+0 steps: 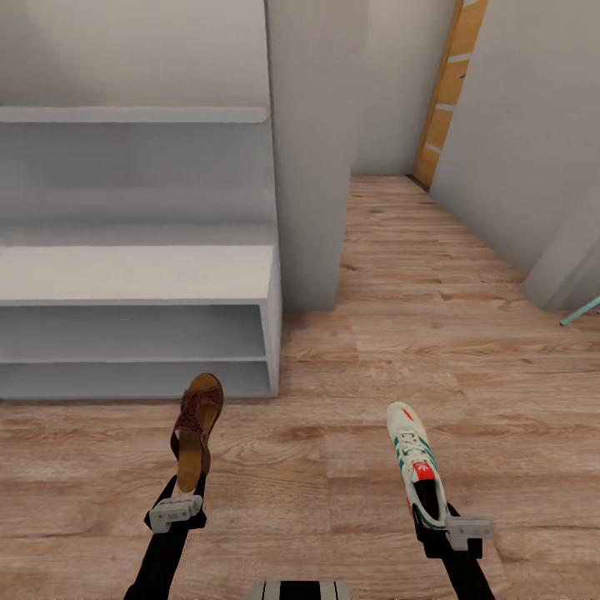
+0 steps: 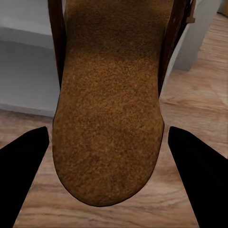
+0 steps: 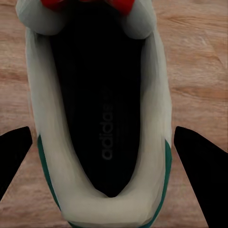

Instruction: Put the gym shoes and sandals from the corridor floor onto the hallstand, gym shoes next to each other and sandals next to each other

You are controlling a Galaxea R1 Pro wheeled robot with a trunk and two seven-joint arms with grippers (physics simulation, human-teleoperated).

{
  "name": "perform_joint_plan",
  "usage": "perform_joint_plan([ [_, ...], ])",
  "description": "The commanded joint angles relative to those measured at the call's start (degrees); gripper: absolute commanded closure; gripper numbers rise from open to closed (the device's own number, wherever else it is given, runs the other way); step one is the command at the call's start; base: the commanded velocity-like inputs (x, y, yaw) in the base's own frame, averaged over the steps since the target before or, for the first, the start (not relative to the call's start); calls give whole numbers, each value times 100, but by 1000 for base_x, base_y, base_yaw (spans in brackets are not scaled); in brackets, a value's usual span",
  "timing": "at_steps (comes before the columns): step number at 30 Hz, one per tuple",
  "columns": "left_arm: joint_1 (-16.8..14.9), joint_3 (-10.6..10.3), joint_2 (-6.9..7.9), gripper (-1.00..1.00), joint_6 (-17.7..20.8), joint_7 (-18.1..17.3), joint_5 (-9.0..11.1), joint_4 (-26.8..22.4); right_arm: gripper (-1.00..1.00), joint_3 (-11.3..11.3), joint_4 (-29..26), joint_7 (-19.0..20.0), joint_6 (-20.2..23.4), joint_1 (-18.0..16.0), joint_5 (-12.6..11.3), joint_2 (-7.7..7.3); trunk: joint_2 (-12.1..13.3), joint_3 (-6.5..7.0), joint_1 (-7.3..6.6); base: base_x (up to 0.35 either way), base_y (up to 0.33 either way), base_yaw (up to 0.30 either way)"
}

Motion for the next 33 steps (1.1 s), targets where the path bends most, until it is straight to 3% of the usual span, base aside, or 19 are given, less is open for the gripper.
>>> perform_joint_plan([
  [1,0,2,0,100,2,-3,-3,-1,100,-1,-1,-3,0,0,-1,0,0,0,0,-41,283,0],
  [14,-7,23,3,100,7,-2,6,30,100,-20,-1,-3,0,-1,-2,-2,0,0,0,-16,281,0],
  [25,-226,40,141,100,0,-11,8,388,100,-35,117,-3,-2,-22,-10,-9,0,0,0,-2,276,0],
  [33,-284,-1,158,100,-14,-15,-24,568,100,-32,151,-3,-4,-26,-7,-2,0,0,0,0,119,0],
])
